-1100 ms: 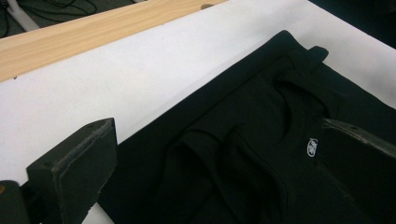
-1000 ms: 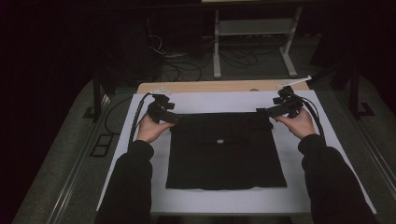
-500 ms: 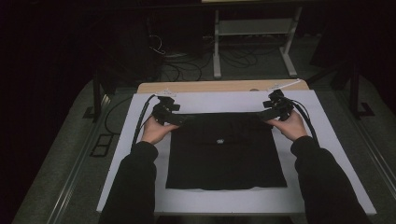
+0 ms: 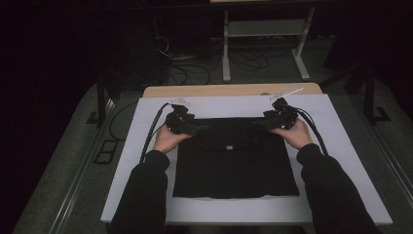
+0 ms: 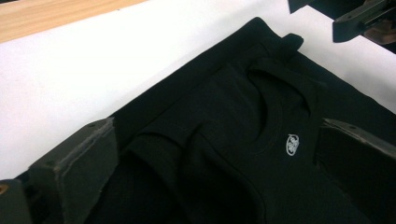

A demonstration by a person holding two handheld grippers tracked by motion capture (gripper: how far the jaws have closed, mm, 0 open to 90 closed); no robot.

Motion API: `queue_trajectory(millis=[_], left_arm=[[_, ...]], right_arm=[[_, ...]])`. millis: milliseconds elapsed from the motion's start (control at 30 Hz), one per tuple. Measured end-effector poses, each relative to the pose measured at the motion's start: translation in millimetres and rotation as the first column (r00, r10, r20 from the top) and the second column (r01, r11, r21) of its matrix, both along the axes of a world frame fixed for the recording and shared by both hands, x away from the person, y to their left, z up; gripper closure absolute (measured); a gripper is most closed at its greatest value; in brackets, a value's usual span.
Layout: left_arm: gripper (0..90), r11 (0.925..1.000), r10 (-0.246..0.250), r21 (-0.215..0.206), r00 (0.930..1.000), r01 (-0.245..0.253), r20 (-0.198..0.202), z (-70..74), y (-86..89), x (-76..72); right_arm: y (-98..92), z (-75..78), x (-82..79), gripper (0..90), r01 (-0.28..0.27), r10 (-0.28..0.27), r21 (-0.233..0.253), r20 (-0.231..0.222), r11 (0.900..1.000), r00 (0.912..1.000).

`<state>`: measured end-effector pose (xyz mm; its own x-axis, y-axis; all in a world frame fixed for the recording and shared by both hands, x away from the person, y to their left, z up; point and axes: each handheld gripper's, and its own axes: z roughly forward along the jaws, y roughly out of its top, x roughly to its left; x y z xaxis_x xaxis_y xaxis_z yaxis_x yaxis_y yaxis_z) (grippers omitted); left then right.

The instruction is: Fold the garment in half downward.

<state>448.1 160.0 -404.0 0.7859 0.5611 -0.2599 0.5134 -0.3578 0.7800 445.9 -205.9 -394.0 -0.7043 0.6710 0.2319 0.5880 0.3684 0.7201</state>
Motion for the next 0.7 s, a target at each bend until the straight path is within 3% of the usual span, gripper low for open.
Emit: queue_trajectory(millis=[100,400,700], left_arm=[[3.4,0.9997,-0.006,-0.022,0.9998,0.006,-0.017,-1.4,-1.3,0.1],[13.1,0.9998,-0.021,-0.006,0.9989,0.021,-0.042,-8.6,-1.6,1.2],[28.4,0.9996,-0.027,0.004,0.9972,0.028,-0.07,-17.0,-2.8,4.2]], right_arm=[[4.2,-3.1,0.3,18.8,-0.013,0.013,-0.001,-0.006,1.0,0.9999],[14.3,-12.4,0.9,31.1,-0.054,0.054,-0.003,-0.021,0.999,0.9983],[21.4,-21.7,3.6,44.4,-0.054,0.055,0.008,-0.052,0.998,0.9972]])
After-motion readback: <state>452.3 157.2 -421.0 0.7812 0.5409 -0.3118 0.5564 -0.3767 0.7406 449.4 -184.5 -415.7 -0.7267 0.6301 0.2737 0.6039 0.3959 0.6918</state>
